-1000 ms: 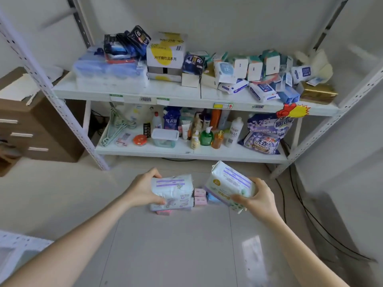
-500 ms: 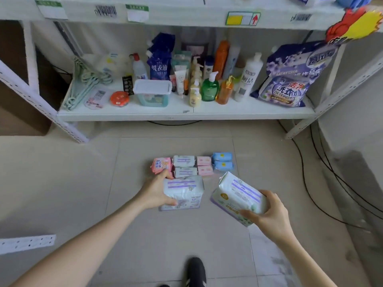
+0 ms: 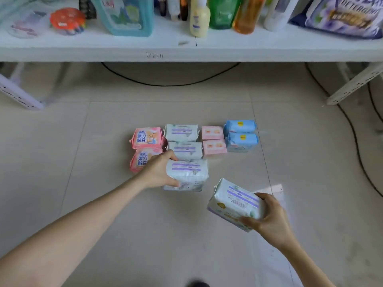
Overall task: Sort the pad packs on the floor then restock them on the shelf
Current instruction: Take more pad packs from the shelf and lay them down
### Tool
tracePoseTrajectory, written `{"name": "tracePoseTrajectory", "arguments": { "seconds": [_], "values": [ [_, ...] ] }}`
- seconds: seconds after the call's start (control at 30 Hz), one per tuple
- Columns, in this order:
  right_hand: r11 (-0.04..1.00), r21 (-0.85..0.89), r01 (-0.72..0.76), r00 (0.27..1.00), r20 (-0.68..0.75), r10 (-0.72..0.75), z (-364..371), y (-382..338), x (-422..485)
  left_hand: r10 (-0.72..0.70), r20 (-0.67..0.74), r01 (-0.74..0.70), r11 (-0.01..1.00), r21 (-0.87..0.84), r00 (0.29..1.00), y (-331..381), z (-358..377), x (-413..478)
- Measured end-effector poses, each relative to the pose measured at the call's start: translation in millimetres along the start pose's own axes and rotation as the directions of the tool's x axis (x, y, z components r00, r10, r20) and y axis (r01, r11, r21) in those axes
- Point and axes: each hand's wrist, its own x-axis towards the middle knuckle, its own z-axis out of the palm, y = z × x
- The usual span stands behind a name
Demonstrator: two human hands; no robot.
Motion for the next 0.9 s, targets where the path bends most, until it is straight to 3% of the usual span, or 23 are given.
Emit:
{"name": "tracePoseTrajectory", "arguments": {
  "seconds": [0.23,0.47,0.7,0.83,0.9],
  "values": [
    [0.999,0.013,0.037,0.999,0.038,-0.037,53,46,39,0.069,0.002,-0.068,0.993,0.091,0.998,-32,36,50],
    [0.996,0.008,0.092,0.992,0.083,-0.093,88,66,57,0.134,0.014,-0.135,0.989,0.057,0.991,-49,58,70],
    [0.991,0.073,0.114,0.986,0.115,-0.122,117,76,54,0.101,0.066,-0.098,0.994,-0.046,0.993,-60,65,74],
    [0.984,0.118,0.13,0.981,0.131,-0.145,126,74,60,0.138,0.076,-0.141,0.989,0.04,0.988,-56,62,77],
    [0.981,0.133,0.14,0.977,0.139,-0.159,131,71,63,0.193,0.079,-0.204,0.963,0.174,0.978,-53,59,80]
  ]
}}
